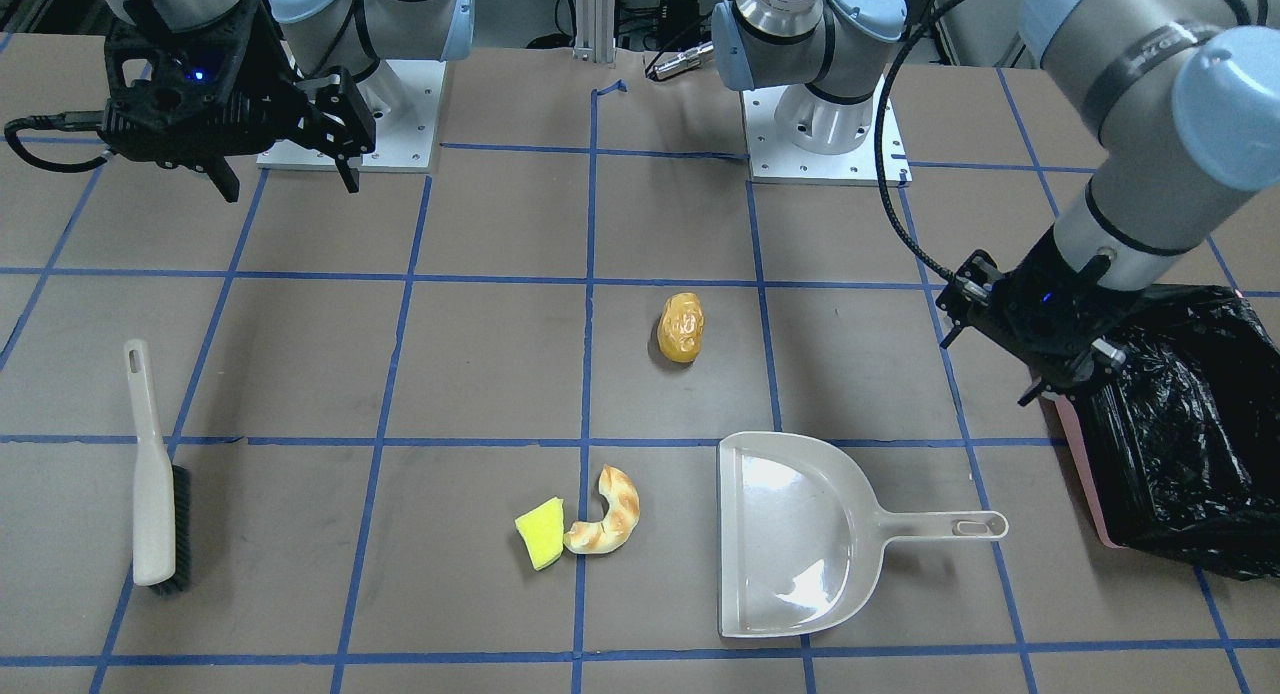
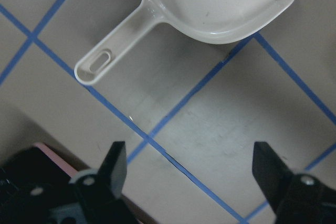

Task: Sweep and dump trash into bin
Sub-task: 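Lower the left gripper onto the white dustpan handle and grasp it, then grasp the white brush handle with the right gripper and lift it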

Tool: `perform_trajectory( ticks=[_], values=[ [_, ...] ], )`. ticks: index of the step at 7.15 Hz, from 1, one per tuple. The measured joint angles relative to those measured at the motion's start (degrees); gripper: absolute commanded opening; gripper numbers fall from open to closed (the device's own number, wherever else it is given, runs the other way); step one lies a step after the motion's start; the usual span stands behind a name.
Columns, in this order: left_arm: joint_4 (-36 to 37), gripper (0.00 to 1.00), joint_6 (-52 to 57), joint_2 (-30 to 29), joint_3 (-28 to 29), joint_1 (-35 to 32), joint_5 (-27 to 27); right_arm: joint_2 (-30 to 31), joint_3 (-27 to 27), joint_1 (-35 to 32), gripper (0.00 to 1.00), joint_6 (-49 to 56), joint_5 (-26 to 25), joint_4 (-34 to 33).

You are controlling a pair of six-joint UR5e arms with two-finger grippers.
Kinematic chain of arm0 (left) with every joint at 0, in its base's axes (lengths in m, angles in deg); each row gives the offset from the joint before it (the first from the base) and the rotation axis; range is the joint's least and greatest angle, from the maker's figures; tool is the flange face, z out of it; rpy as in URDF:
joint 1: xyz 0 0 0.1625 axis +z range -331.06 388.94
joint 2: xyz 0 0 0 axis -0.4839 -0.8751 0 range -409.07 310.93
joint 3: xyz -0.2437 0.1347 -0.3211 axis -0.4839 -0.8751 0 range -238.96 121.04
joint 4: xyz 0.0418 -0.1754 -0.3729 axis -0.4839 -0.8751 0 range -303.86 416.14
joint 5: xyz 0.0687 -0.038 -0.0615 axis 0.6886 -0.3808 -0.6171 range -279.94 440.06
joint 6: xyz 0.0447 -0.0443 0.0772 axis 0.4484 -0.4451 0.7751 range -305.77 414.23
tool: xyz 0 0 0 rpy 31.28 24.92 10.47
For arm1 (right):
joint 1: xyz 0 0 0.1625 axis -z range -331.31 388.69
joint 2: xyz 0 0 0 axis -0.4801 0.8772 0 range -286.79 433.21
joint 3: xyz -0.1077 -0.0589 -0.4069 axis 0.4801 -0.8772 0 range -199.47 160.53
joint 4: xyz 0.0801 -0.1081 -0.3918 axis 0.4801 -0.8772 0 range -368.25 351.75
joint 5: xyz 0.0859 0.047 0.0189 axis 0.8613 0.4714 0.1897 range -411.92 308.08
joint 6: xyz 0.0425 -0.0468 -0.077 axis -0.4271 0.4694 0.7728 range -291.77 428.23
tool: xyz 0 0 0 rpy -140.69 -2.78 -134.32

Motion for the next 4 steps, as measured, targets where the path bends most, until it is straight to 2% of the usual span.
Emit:
perform_trajectory(
  ticks=[2,4],
  values=[
    [9.31,0.87,20.01,-6.81,0.11,0.05,0.15,-1.93,0.06,4.82,0.99,6.22,0.2,-0.64],
    [15.77,0.87,35.26,-12.37,0.68,0.06,0.52,-5.63,1.14,12.07,0.98,17.91,-0.11,-3.28]
  ],
)
